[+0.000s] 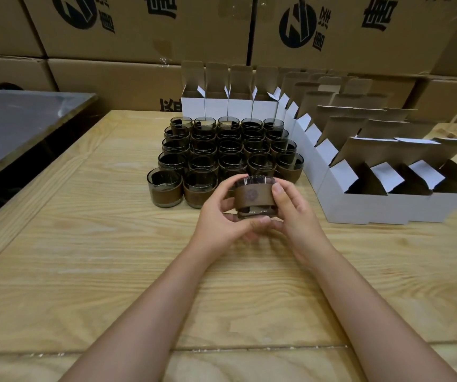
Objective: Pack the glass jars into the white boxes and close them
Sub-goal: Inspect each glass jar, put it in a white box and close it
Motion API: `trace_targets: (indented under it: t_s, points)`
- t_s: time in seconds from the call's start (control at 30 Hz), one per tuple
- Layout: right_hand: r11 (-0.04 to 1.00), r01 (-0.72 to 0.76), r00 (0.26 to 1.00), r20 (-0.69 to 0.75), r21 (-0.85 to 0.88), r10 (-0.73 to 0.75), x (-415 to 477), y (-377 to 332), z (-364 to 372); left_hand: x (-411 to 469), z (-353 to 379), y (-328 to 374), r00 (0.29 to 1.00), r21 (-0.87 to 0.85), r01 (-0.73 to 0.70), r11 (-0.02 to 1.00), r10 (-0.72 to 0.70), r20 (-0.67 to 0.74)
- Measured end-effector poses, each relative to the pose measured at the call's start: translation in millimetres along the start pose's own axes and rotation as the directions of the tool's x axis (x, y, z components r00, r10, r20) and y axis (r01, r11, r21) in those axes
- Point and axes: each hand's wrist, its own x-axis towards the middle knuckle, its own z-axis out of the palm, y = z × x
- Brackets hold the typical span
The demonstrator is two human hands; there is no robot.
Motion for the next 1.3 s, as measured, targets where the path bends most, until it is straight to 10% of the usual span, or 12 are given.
trace_targets:
  t_s: [0.87, 1.3]
  points:
    - [0.981, -0.172, 0.978, -0.104, 0.088, 0.181, -2.0, 2.1, 15.7, 8.6, -2.7, -2.8, 0.961, -0.14, 0.273, 0.952, -0.275, 0.002]
    - [0.982, -0.086, 0.995, -0.066, -0.167, 0.076, -4.7, 9.4, 14.2, 7.9, -1.5, 2.8, 0.957, -0.133, 0.286, 0.949, -0.291, -0.02]
